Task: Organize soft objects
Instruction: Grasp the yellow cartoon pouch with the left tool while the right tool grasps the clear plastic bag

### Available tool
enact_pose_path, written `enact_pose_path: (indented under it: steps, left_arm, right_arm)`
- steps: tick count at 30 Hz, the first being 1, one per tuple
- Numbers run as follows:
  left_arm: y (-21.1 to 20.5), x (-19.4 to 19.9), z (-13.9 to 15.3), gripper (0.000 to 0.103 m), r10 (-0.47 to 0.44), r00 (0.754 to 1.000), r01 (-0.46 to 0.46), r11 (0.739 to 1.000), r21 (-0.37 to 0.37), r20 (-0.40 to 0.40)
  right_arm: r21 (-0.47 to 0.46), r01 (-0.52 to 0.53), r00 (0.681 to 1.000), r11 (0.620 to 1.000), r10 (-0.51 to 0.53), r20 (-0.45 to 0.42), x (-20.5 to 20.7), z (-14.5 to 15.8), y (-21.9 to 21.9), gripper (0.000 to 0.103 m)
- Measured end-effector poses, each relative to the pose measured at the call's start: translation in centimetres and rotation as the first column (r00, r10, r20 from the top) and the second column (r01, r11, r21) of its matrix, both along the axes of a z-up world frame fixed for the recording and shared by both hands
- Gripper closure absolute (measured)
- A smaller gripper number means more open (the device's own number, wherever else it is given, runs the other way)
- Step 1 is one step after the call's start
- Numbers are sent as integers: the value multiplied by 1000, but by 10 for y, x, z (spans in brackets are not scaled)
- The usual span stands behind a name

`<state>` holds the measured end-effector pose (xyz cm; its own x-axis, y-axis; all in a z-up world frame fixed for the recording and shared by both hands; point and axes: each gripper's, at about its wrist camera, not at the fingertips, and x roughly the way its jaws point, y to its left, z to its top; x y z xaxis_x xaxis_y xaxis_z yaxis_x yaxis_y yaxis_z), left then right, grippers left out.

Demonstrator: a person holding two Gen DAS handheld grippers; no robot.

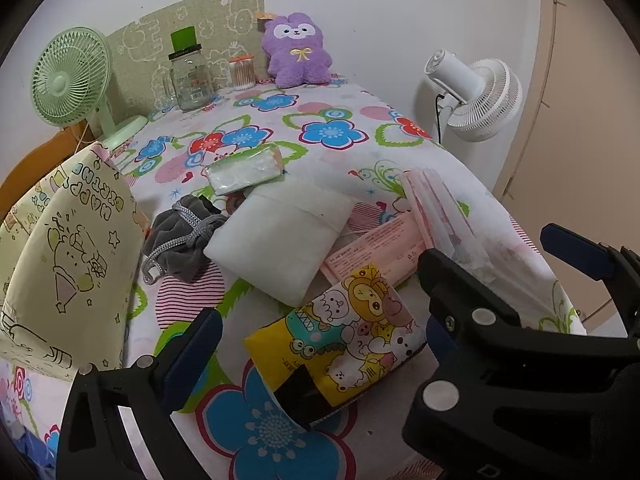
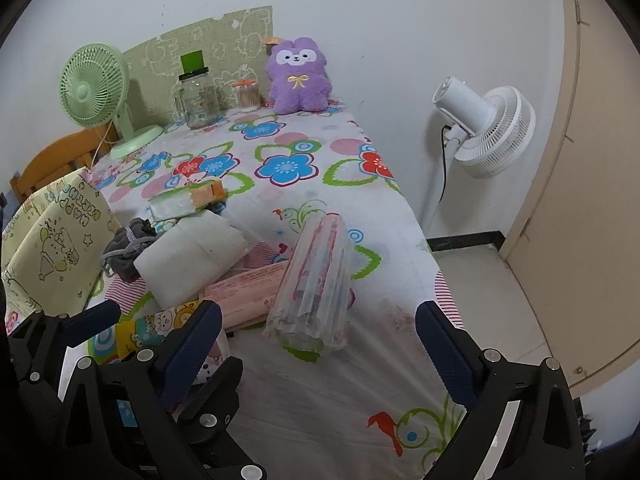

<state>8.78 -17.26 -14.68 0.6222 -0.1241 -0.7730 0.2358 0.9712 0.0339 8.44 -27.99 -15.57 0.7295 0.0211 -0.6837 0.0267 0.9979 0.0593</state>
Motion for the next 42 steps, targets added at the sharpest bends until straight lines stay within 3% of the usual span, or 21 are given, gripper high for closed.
enact_pose_path:
  steps: [12,24,31,34,39,42]
  left_arm:
    - [2,-7,-1,0,-11,1000,11,1000,-1,3]
    - [2,-1,-13,1,-14,999,14,1000,-6,-35]
    - [5,7,-13,15,-18,999,18,1000,-11,-44]
    - [4,7,-10,16,-7,1000,7,1000,24,-7]
    - [7,10,-7,16,-5,1000,5,1000,19,11]
    - [6,12,-7,17,-13,1000,13,1000,20,3]
  right_arm:
    - [-3,6,1000,1000,-6,8,-12,4,3,4]
    - [7,29,999,1000,-29,-40,-7,-11,1,4]
    - [18,21,998,1000,-19,-58,8,-16,3,4]
    - [13,11,998,1000,-10,-62,15,-17,5,11]
    - [35,14,998,999,-11,-69,25,-20,4,22]
    - [52,6,996,999,-1,-85,30,-23,4,36]
